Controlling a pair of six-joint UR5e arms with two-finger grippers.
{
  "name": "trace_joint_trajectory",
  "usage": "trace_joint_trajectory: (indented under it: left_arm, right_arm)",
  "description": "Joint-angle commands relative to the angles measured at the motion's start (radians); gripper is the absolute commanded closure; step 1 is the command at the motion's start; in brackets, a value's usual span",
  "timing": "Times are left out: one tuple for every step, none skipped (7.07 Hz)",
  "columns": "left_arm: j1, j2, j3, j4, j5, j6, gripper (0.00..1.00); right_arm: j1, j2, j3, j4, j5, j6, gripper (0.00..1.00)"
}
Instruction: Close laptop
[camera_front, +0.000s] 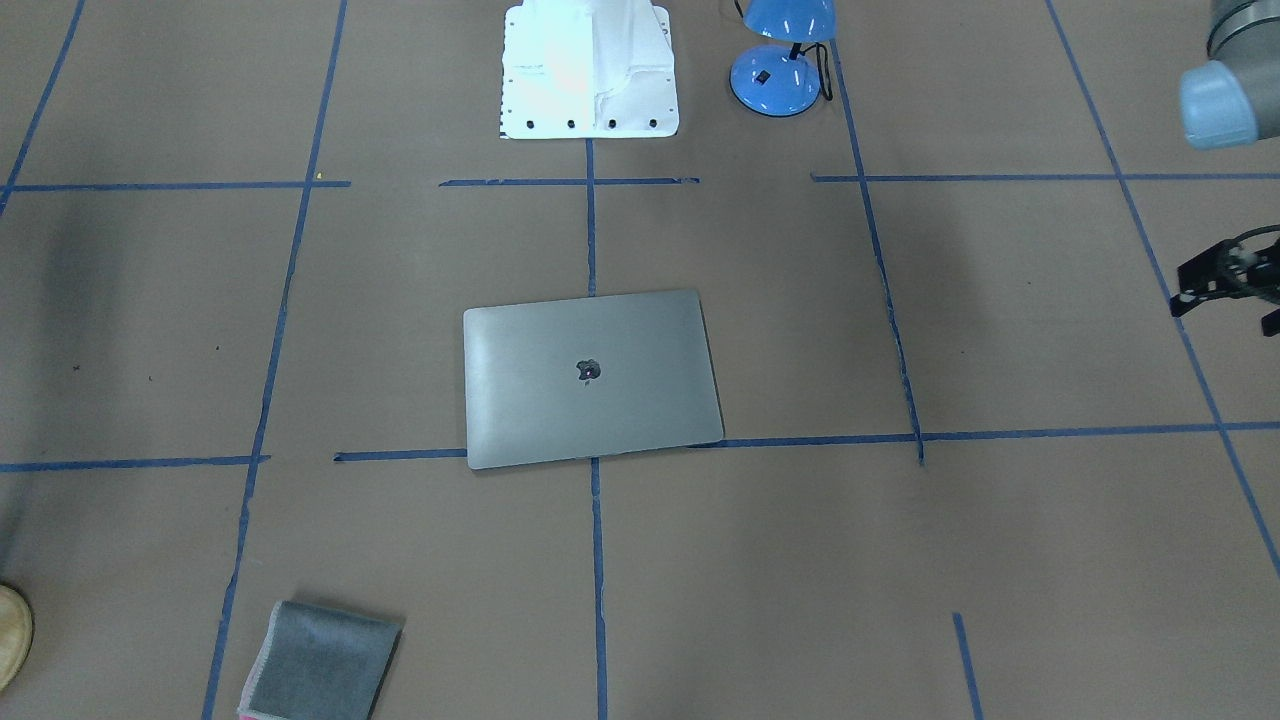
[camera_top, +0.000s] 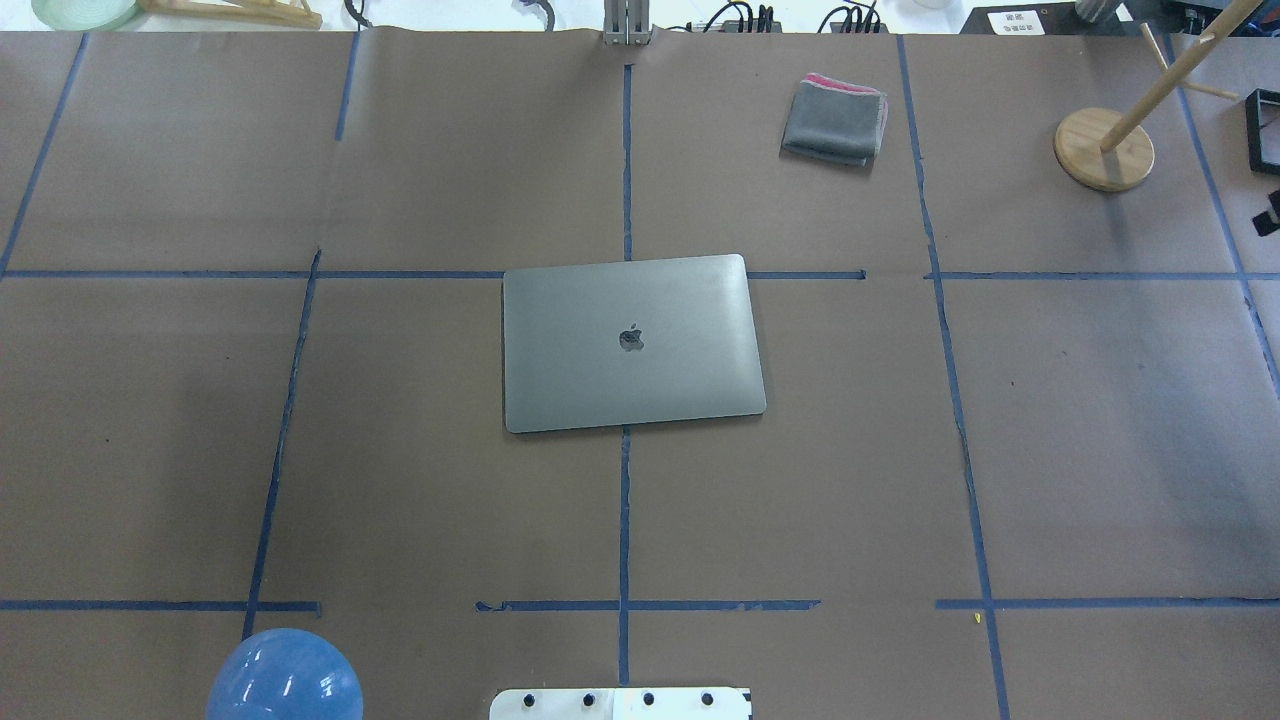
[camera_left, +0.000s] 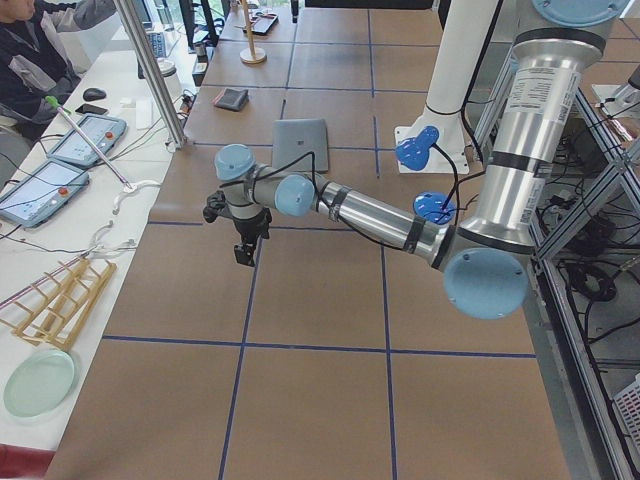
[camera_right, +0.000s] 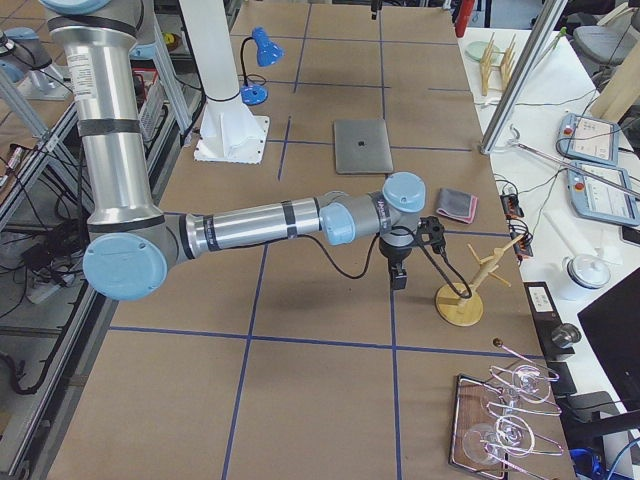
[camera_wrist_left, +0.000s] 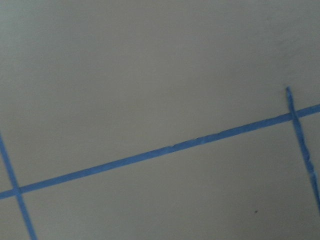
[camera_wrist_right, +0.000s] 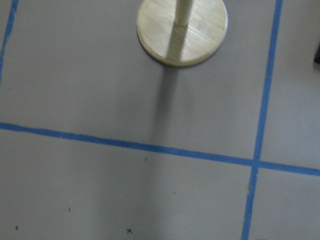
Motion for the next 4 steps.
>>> trace_joint_trajectory:
  left_arm:
    - [-0.138,0.106,-0.024,0.031,-0.031,0.145,0.00]
    - [-0.148,0.158,-0.030,0.055,-0.031,0.148,0.00]
    - [-0.148,0.189,-0.033,0.057,-0.028,0.154,0.00]
    - [-0.151,0.241,-0.036,0.057,-0.034,0.154,0.00]
  right_arm:
    - [0.079,-0.134,0.154,-0.178,0.010,-0.107,0.00]
    - [0.086,-0.151,0.176,-0.193,0.006,-0.095,0.01]
    - [0.084,-0.151,0.145,-0.184,0.001,-0.095,0.00]
    - [0.083,-0.149,0.122,-0.181,0.001,-0.096,0.00]
